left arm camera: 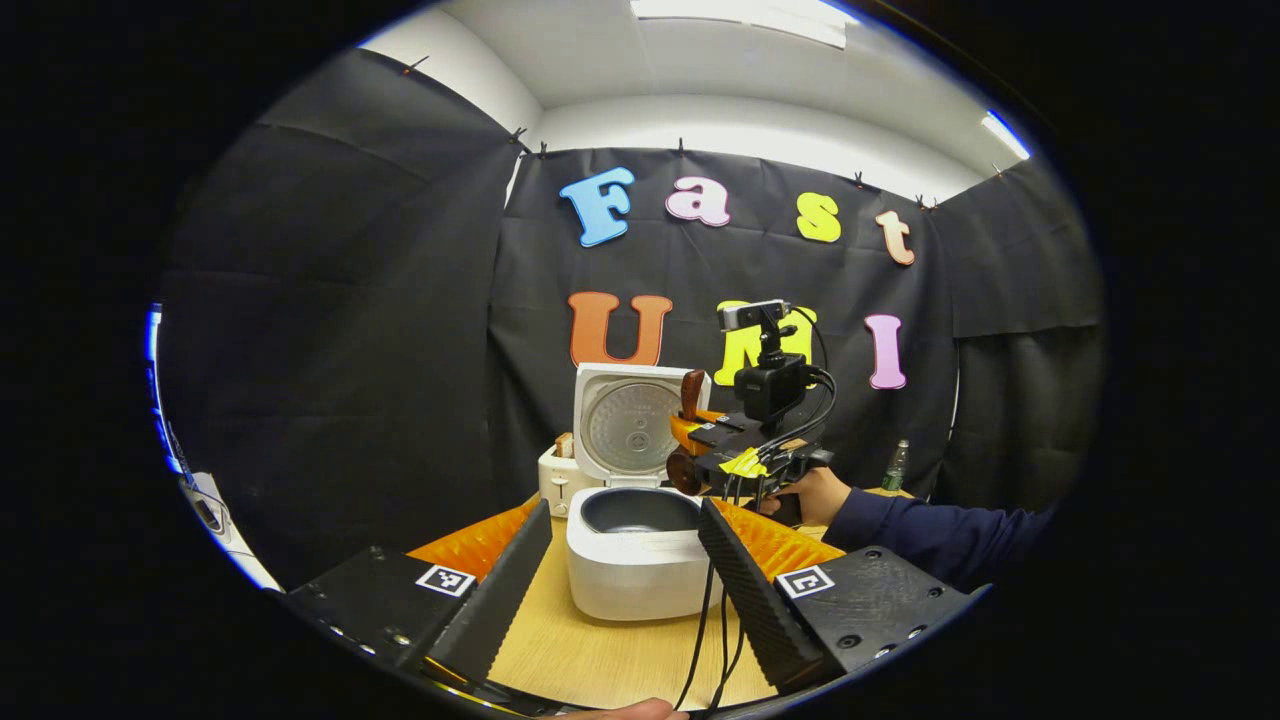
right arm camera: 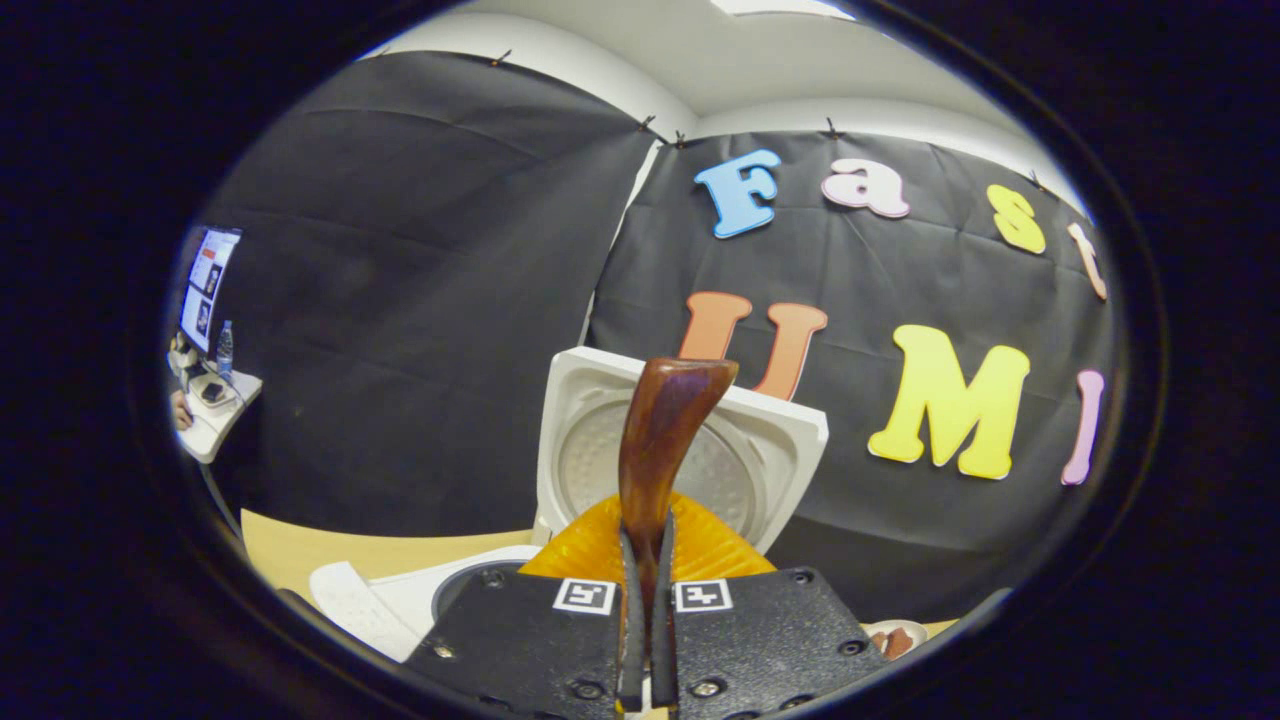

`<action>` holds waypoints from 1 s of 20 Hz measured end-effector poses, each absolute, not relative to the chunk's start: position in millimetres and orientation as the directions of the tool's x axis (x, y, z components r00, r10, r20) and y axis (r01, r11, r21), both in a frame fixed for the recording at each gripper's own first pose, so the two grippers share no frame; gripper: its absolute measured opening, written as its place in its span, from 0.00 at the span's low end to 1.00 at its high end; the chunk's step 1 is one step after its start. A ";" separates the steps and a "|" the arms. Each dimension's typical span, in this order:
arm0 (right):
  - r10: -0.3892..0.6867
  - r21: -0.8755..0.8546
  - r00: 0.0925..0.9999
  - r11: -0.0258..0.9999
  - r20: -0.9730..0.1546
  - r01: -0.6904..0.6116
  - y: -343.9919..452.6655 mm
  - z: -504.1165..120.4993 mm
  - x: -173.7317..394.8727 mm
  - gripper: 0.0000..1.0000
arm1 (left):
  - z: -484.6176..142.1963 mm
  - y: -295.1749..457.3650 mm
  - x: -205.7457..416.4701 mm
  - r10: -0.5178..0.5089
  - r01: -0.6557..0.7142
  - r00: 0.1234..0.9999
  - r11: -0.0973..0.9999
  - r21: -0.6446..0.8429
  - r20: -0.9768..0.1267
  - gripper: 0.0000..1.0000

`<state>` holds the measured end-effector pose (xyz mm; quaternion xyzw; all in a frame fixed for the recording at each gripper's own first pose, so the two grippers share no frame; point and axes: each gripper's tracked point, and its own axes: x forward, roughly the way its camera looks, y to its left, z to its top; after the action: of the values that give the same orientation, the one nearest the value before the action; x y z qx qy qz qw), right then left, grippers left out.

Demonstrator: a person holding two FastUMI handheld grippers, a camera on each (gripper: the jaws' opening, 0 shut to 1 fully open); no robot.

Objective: Close the left gripper, press the button to open the rice cooker; take a wooden spoon from the chopstick holder with the right hand, scoop a spoonful of rice and pour it into the rice cooker, then put the wooden spoon back into the chopstick holder.

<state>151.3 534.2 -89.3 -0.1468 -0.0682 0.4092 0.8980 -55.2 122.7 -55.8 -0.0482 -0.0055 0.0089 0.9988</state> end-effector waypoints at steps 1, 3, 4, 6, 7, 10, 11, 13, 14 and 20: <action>0.748 -0.303 0.664 0.635 0.009 -0.711 524.3 -85.1 149.5 0.08 | -54.7 117.5 -55.0 0.013 -0.012 1.000 0.995 -0.095 0.012 0.94; 0.735 -0.257 0.677 0.659 0.020 -0.707 497.8 -75.1 148.7 0.08 | -50.1 107.4 -52.6 0.009 -0.007 1.000 0.996 -0.086 0.026 0.94; 0.727 -0.228 0.686 0.672 0.025 -0.705 484.3 -70.0 147.2 0.08 | -49.5 101.6 -51.0 0.008 -0.005 1.000 0.997 -0.082 0.031 0.94; 0.700 -0.184 0.713 0.707 0.041 -0.683 453.8 -54.9 146.4 0.08 | -48.0 90.3 -46.5 0.002 0.001 0.999 0.997 -0.075 0.037 0.94; 0.686 -0.169 0.725 0.722 0.054 -0.671 436.3 -46.3 143.7 0.08 | -47.5 85.0 -45.3 0.000 0.003 0.999 0.997 -0.072 0.037 0.94; 0.646 -0.107 0.757 0.763 0.093 -0.638 387.5 -24.0 137.3 0.08 | -49.5 68.6 -37.1 -0.008 0.010 0.999 0.998 -0.062 0.032 0.94; 0.639 -0.100 0.765 0.769 0.081 -0.632 374.5 -22.6 135.9 0.08 | -50.2 64.8 -34.3 -0.007 0.008 1.000 0.998 -0.062 0.029 0.94; 0.611 -0.100 0.789 0.790 0.057 -0.605 348.9 -20.0 134.7 0.08 | -49.7 54.1 -29.2 -0.016 0.017 1.000 0.998 -0.063 0.026 0.94; 0.592 -0.102 0.804 0.804 0.047 -0.586 334.0 -18.9 135.5 0.08 | -49.5 48.1 -24.9 -0.023 0.025 0.999 0.998 -0.063 0.027 0.94; 0.480 -0.127 0.877 0.872 0.034 -0.473 251.2 -24.9 141.7 0.09 | -48.3 26.4 -9.1 -0.039 0.041 0.998 0.998 -0.055 0.039 0.94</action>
<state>141.7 251.2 -24.9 -0.0576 -0.0325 0.2463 0.9669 -9.1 26.4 -48.3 -0.0277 -0.0191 -0.0201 0.9992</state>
